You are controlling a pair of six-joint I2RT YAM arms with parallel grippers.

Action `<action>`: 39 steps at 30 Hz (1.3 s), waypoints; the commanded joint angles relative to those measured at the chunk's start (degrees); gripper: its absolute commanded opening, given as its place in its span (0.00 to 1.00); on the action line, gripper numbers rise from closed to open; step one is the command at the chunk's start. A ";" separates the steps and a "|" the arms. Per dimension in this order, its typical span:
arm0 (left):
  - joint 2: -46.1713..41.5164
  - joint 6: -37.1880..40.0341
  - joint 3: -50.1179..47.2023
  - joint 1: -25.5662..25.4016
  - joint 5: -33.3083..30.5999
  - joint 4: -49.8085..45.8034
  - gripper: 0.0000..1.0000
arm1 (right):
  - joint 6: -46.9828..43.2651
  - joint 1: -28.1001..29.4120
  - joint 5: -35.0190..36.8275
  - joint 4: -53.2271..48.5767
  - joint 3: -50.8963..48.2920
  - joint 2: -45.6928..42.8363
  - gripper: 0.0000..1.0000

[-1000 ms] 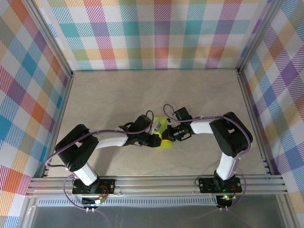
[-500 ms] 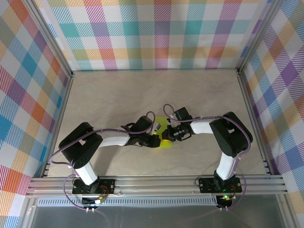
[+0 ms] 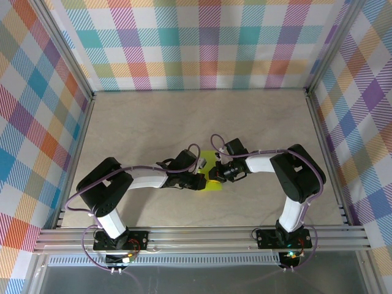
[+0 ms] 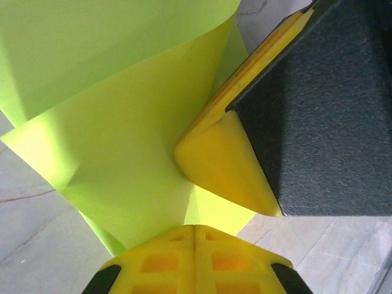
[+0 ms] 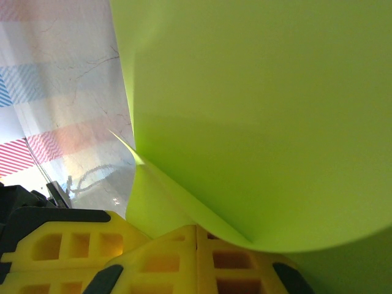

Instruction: Fold a paper plane with a square sheet of paper (fold left side to right side)

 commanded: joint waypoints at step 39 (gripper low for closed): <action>1.17 -1.59 -5.51 -0.24 0.47 2.20 0.00 | 0.74 3.05 3.02 1.92 0.39 -2.47 0.00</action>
